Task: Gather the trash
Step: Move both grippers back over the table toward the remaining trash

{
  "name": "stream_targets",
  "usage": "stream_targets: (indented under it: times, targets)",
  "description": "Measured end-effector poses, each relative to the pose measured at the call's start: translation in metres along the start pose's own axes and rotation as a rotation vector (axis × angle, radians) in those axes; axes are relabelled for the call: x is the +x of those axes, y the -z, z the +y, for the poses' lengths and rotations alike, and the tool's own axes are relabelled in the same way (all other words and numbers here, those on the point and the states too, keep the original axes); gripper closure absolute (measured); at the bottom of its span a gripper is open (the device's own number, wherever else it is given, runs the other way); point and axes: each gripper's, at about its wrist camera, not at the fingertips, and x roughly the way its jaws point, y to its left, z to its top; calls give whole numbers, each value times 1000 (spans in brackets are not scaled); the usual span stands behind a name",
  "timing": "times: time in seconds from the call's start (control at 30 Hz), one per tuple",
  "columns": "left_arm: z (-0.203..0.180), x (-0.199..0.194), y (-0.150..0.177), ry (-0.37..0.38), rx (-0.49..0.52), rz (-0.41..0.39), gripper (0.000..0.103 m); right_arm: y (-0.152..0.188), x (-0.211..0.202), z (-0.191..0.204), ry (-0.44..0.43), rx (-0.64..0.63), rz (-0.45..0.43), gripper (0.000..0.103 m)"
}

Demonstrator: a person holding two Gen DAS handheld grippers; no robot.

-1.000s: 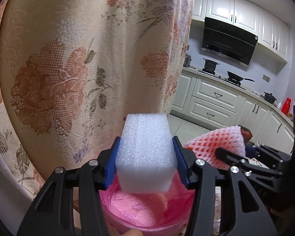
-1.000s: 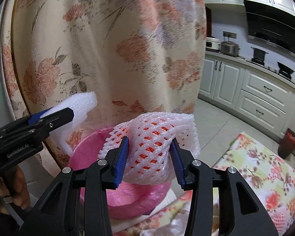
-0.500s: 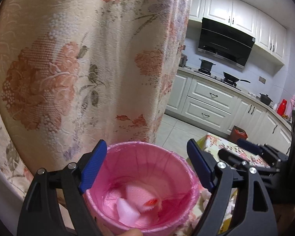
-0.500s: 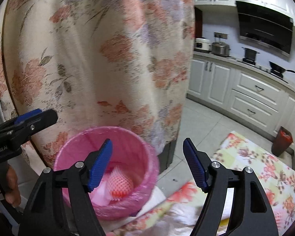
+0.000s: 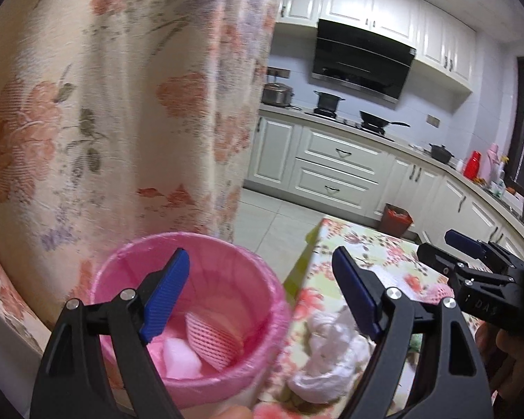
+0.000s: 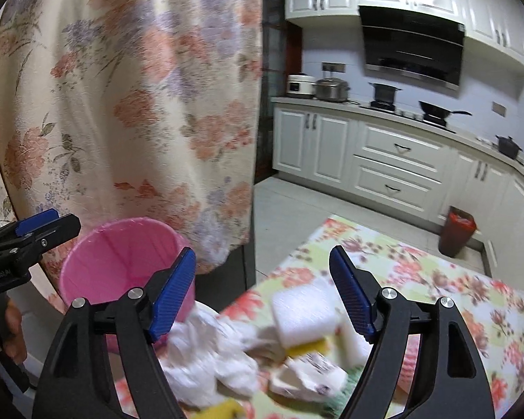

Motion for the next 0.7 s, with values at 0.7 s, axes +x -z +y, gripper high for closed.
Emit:
stream_targets:
  times: [0.7]
  targets:
    - [-72, 5, 43, 67, 88, 87, 22, 74, -56, -91, 149, 123, 48, 26]
